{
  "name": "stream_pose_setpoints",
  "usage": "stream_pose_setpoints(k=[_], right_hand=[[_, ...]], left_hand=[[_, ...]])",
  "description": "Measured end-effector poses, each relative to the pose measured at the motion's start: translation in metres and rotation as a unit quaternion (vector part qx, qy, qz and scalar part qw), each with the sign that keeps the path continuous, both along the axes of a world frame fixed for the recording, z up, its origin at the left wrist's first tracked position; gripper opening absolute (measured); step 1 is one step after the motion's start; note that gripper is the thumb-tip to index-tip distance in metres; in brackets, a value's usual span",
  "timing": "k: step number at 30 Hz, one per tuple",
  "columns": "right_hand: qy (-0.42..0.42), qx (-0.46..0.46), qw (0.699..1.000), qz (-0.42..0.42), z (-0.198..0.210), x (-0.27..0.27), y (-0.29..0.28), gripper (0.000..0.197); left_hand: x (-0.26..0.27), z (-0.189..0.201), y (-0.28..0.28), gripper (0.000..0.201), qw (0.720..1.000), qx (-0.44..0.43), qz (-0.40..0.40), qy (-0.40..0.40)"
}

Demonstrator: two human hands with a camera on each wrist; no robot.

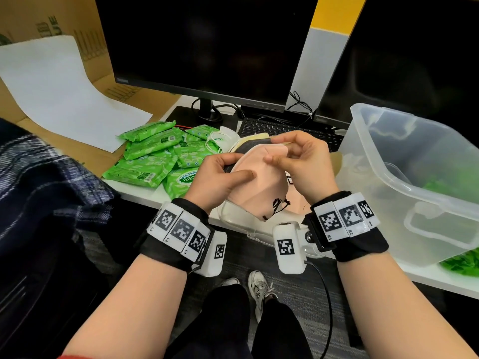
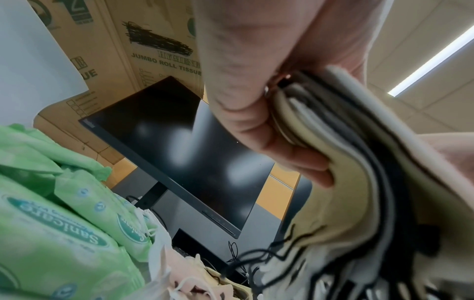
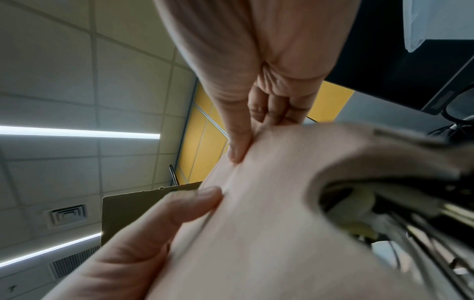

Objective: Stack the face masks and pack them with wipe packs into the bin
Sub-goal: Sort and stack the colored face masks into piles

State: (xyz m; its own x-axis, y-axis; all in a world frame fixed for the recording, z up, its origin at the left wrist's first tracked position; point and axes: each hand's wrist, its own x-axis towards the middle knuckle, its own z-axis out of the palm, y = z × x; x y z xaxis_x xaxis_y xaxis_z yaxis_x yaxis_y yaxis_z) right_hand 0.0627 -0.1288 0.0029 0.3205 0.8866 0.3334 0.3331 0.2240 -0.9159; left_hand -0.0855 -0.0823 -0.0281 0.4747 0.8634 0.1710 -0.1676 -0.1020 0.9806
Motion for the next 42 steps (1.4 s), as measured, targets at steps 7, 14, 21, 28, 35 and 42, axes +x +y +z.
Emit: stream_pose_setpoints(k=[7, 14, 21, 28, 35, 42], right_hand=[[0.005, 0.025, 0.999, -0.019, 0.005, -0.005, 0.002, 0.046], [-0.070, -0.092, 0.993, -0.005, -0.005, 0.001, 0.005, 0.041], [0.029, 0.013, 0.999, 0.036, -0.009, -0.004, 0.004, 0.022], [-0.040, -0.071, 0.997, 0.015, -0.027, -0.009, 0.007, 0.069], [0.020, -0.087, 0.993, 0.076, -0.023, -0.002, 0.000, 0.067], [0.091, -0.051, 0.995, -0.001, -0.018, 0.001, -0.004, 0.036]], left_hand=[[0.000, 0.000, -0.002, 0.029, 0.999, 0.018, -0.030, -0.006], [-0.006, 0.002, 0.001, 0.074, 0.993, 0.047, -0.087, -0.060], [0.005, 0.002, 0.004, 0.058, 0.980, -0.094, 0.127, -0.123], [0.024, 0.000, -0.001, 0.068, 0.975, -0.170, 0.068, -0.126], [0.011, -0.005, 0.001, 0.093, 0.965, -0.169, 0.145, -0.138], [-0.001, -0.005, -0.001, 0.068, 0.991, 0.036, 0.081, -0.100]])
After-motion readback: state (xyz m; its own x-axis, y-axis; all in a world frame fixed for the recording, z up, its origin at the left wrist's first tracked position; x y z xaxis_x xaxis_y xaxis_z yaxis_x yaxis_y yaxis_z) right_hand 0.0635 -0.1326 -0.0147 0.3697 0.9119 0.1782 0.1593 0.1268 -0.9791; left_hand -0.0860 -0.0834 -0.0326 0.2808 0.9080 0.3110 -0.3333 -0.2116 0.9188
